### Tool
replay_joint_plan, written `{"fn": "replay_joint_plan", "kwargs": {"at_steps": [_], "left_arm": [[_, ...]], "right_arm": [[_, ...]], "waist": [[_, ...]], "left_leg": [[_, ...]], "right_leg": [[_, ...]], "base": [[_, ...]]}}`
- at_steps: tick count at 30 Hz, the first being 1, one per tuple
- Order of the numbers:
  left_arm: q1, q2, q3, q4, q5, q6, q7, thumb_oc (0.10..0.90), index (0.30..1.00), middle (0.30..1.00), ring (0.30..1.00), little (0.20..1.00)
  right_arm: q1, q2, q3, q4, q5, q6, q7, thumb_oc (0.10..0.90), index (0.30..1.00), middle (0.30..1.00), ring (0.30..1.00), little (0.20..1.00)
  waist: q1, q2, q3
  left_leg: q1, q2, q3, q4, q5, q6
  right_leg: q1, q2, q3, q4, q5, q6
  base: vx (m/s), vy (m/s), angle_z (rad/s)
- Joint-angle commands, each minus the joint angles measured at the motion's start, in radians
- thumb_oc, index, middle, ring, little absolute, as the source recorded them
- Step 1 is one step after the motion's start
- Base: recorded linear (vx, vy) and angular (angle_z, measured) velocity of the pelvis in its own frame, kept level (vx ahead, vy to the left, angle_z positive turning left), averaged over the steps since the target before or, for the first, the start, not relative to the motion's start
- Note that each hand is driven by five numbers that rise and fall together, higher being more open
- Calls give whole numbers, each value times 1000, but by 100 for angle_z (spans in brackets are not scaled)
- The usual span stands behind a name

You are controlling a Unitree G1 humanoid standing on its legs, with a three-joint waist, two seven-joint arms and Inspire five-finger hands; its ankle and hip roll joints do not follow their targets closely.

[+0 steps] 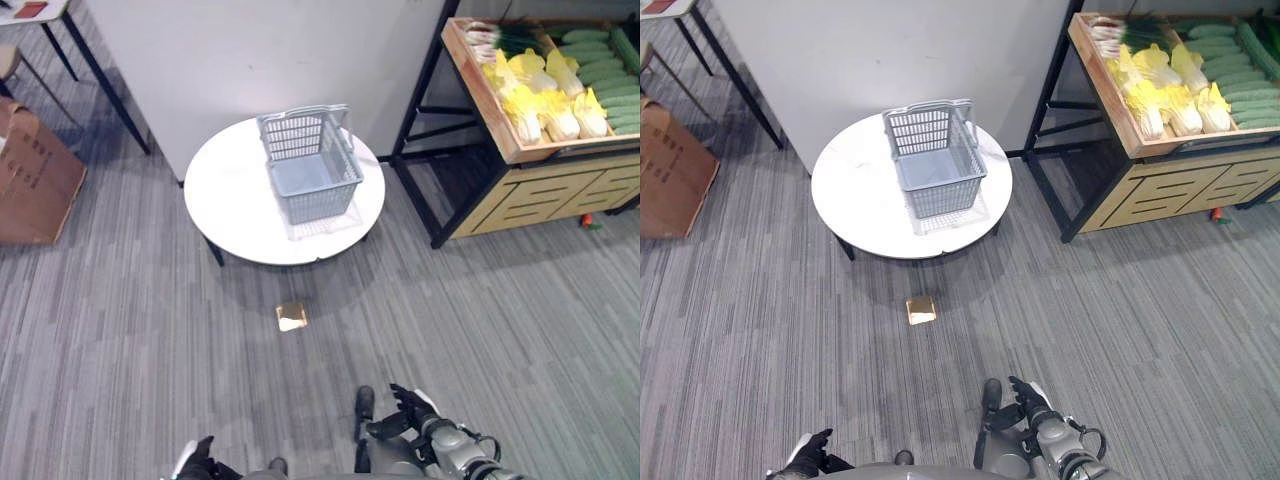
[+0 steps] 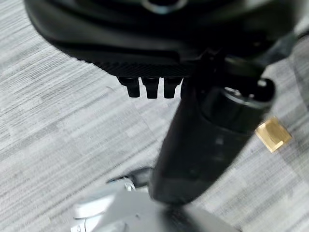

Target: Get the vegetables into the basket

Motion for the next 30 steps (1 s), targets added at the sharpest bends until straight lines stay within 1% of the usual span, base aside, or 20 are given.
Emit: {"fn": "replay_joint_plan", "kwargs": {"at_steps": [1, 2, 4, 6, 8, 9, 10, 12, 14, 15, 18, 20, 21, 22, 23, 24, 25, 27, 28, 30], "left_arm": [[-32, -15, 14, 6, -36, -4, -2, 900, 1000, 1000, 1000, 1000], [-33, -17, 15, 4, -39, -6, -1, 900, 1000, 1000, 1000, 1000], [-39, -25, 15, 2, -45, -1, 8, 900, 1000, 1000, 1000, 1000], [-41, -25, 10, -10, -46, 1, 11, 900, 1000, 1000, 1000, 1000], [-47, -29, 1, -26, -52, 1, 12, 900, 1000, 1000, 1000, 1000], [-51, -35, -15, -28, -36, -2, 16, 900, 1000, 1000, 1000, 1000], [-51, -35, -15, -28, -36, -2, 16, 900, 1000, 1000, 1000, 1000], [-47, -34, -22, -27, -24, 0, 19, 900, 1000, 1000, 1000, 1000], [-41, -37, -32, -26, -14, -1, 24, 900, 1000, 1000, 1000, 1000], [-38, -38, -32, -25, -14, -4, 25, 900, 1000, 1000, 1000, 1000], [-35, -34, -32, -11, -3, -2, 23, 900, 1000, 1000, 1000, 1000], [-32, -31, -29, -7, -1, -2, 20, 900, 1000, 1000, 1000, 1000], [-24, -28, -22, -1, 6, -1, 22, 900, 1000, 1000, 1000, 1000], [-28, -14, -28, -4, 28, 2, 21, 900, 1000, 1000, 1000, 1000], [-27, -13, -28, -4, 28, 2, 21, 900, 1000, 1000, 1000, 1000], [-29, -4, -33, -8, 36, 2, 21, 900, 1000, 1000, 1000, 1000], [-29, -4, -33, -8, 36, 2, 21, 900, 1000, 1000, 1000, 1000], [-33, 5, -28, -9, 33, 4, 17, 900, 1000, 1000, 1000, 1000], [-37, 12, -25, -14, 27, 2, 13, 900, 1000, 1000, 1000, 1000], [-38, 15, -24, -13, 29, 3, 10, 900, 1000, 1000, 1000, 1000]], "right_arm": [[10, -84, 25, 0, 5, -10, -14, 900, 1000, 1000, 1000, 1000], [11, -89, 24, 5, 6, -10, -16, 900, 1000, 1000, 1000, 1000], [18, -104, 7, 35, -1, -4, -24, 900, 1000, 1000, 1000, 1000], [31, -113, -2, 45, -7, -1, -30, 900, 1000, 1000, 1000, 1000], [36, -117, -11, 60, -8, 4, -37, 900, 1000, 1000, 1000, 1000], [38, -119, -29, 83, 0, 10, -42, 900, 1000, 1000, 1000, 1000], [39, -119, -29, 84, 0, 10, -42, 900, 1000, 1000, 1000, 1000], [36, -120, -30, 73, 8, 9, -44, 900, 1000, 1000, 1000, 1000], [31, -119, -21, 60, 7, 6, -47, 900, 1000, 1000, 1000, 1000], [29, -115, -14, 50, 1, 2, -49, 900, 1000, 1000, 1000, 1000], [26, -109, -8, 53, -20, 1, -49, 900, 1000, 1000, 1000, 1000], [28, -108, -9, 58, -25, 2, -46, 900, 1000, 1000, 1000, 1000], [41, -101, -13, 60, -46, 1, -46, 900, 1000, 1000, 1000, 1000], [50, -91, -13, 70, -72, 9, -45, 900, 1000, 1000, 1000, 1000], [50, -91, -14, 70, -72, 10, -45, 900, 1000, 1000, 1000, 1000], [52, -84, -10, 82, -91, 15, -43, 900, 1000, 1000, 1000, 1000], [52, -84, -10, 82, -91, 15, -43, 900, 1000, 1000, 1000, 1000], [52, -75, -16, 89, -89, 18, -38, 900, 1000, 1000, 1000, 1000], [51, -65, -18, 93, -86, 21, -38, 900, 1000, 1000, 1000, 1000], [49, -60, -17, 88, -82, 21, -34, 900, 1000, 1000, 1000, 1000]], "waist": [[-4, -1, 18], [-3, 1, 19], [2, 5, 28], [-4, 12, 26], [-1, 17, 31], [4, 15, 29], [5, 16, 30], [17, 8, 26], [30, 15, 22], [41, 22, 22], [61, 29, 19], [67, 27, 18], [65, 17, -1], [57, -6, -13], [60, -8, -12], [57, -19, -14], [58, -19, -14], [55, -31, -16], [55, -41, -11], [55, -46, -9]], "left_leg": [[-14, 40, -5, 85, 136, -41], [-24, 41, -9, 105, 152, -45], [-46, 53, -14, 172, 228, -61], [-64, 75, 28, 189, 277, -64], [-95, 82, 63, 165, 277, -52], [-158, 71, 104, 109, 234, -42], [-156, 72, 105, 111, 231, -41], [-228, 45, 138, 54, 175, -31], [-279, 49, 149, -12, 203, -32], [-319, 55, 144, -43, 251, -36], [-340, 61, 133, -108, 312, -49], [-329, 62, 140, -105, 312, -48], [-309, 59, 159, -90, 286, -33], [-284, 31, 181, -82, 246, -4], [-282, 29, 185, -81, 245, -3], [-263, 10, 202, -81, 219, 17], [-263, 10, 204, -81, 219, 18], [-249, -11, 218, -76, 197, 34], [-238, -30, 220, -69, 179, 51], [-233, -38, 221, -67, 170, 57]], "right_leg": [[-50, -27, 56, 91, -38, 77], [-40, -20, 52, 87, -46, 68], [0, -6, 35, 78, -72, 45], [24, -7, 16, 78, -100, 35], [44, -13, 2, 80, -120, 34], [74, -30, -13, 69, -136, 46], [76, -30, -12, 68, -138, 46], [105, -41, -4, 57, -153, 54], [129, -37, 10, 55, -172, 57], [148, -27, 21, 57, -187, 57], [193, -19, 61, 68, -214, 60], [206, -23, 72, 76, -222, 63], [225, -44, 76, 87, -228, 79], [208, -85, 101, 117, -192, 112], [208, -87, 104, 118, -193, 113], [191, -111, 125, 137, -151, 130], [190, -111, 127, 137, -151, 131], [174, -136, 141, 158, -99, 147], [159, -149, 152, 186, -51, 153], [151, -154, 156, 199, -29, 156]], "base": [[217, -181, 4], [290, -213, -21], [293, -173, -17], [218, -75, 4], [196, -32, 51], [176, -10, 74], [225, 2, 75], [195, 38, 47], [240, 115, 15], [245, 127, -12], [255, 167, -37], [220, 192, -76], [392, 532, -99], [316, 482, -71], [208, 469, -32], [60, 188, -11], [82, 269, -33], [72, 255, -23], [65, 235, 2], [53, 168, 5]]}}
